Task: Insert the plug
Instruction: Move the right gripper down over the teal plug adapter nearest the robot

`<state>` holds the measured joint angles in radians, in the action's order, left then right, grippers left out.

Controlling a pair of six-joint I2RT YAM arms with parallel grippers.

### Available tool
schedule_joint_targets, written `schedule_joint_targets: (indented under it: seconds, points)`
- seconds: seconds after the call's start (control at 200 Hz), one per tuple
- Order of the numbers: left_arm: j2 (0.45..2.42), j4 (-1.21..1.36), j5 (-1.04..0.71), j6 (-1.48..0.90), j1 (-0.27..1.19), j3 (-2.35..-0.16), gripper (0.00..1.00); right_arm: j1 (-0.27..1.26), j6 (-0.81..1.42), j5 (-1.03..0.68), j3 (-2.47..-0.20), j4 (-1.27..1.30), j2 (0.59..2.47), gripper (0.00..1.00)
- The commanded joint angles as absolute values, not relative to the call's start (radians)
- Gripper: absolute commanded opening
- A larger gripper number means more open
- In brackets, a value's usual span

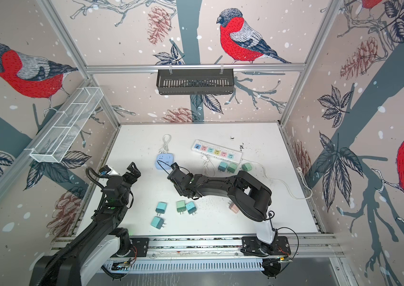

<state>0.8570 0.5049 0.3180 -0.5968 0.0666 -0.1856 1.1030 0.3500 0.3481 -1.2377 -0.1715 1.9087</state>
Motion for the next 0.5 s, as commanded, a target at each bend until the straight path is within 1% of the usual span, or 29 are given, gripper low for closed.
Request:
schedule_joint_targets:
  seconds: [0.0, 0.145, 0.29, 0.365, 0.495]
  points:
    - [0.855, 0.509, 0.328, -0.6, 0.064, -0.193, 0.97, 1.146, 0.397, 0.45, -1.254, -0.158, 1.836, 0.49]
    - [0.851, 0.518, 0.31, -0.593, 0.064, -0.188, 0.98, 1.252, 0.482, 0.625, -1.198, -0.17, 1.716, 0.49]
    - [0.84, 0.559, 0.247, -0.569, 0.066, -0.171, 0.98, 1.357, 0.572, 0.759, -1.024, -0.105, 1.577, 0.48]
    - [0.833, 0.587, 0.207, -0.553, 0.067, -0.159, 0.98, 1.38, 0.622, 0.784, -0.923, -0.069, 1.506, 0.48]
    - [0.844, 0.593, 0.198, -0.551, 0.068, -0.161, 0.97, 1.379, 0.695, 0.761, -0.786, -0.023, 1.419, 0.5]
